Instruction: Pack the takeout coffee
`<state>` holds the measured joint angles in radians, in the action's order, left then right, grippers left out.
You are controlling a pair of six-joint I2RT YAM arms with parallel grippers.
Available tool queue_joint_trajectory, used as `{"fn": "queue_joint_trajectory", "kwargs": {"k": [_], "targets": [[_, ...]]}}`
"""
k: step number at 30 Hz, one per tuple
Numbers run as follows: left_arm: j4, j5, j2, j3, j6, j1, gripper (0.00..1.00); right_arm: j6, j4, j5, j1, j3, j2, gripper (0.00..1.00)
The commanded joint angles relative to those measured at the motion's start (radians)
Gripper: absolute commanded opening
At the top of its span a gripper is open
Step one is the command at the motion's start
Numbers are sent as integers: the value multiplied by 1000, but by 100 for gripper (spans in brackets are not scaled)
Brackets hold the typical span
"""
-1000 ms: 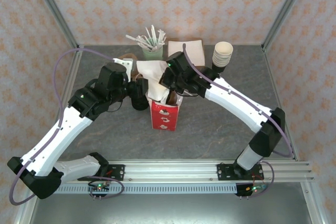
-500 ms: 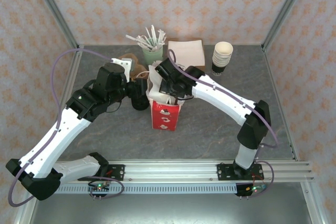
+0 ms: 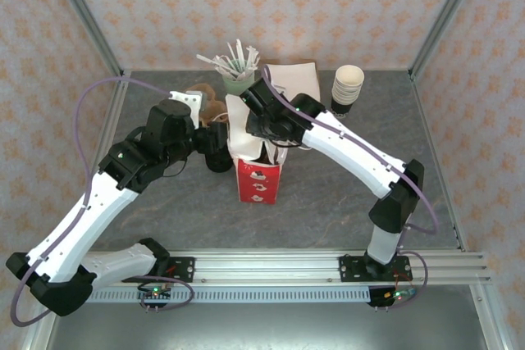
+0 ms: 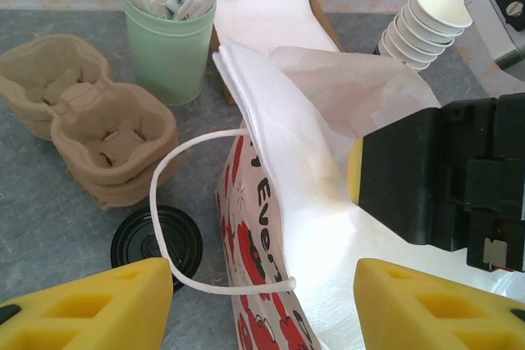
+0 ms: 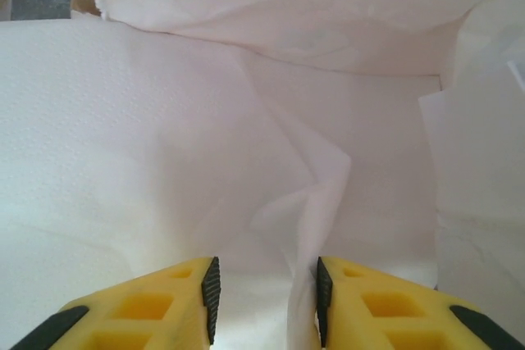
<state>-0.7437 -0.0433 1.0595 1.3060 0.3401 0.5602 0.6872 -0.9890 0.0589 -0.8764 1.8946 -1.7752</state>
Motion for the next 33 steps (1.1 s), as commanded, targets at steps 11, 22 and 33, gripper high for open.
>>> {"fn": "queue_joint_trajectory", "kwargs": {"k": [11, 22, 33], "targets": [[-10, 17, -10, 15, -5, -9, 62, -113, -25, 119, -7, 75, -9, 52], [2, 28, -16, -5, 0, -9, 62, -130, 103, 12, -7, -29, -72, 38], [80, 285, -81, -54, 14, -13, 75, -281, 132, 30, -7, 6, 158, 43]]}}
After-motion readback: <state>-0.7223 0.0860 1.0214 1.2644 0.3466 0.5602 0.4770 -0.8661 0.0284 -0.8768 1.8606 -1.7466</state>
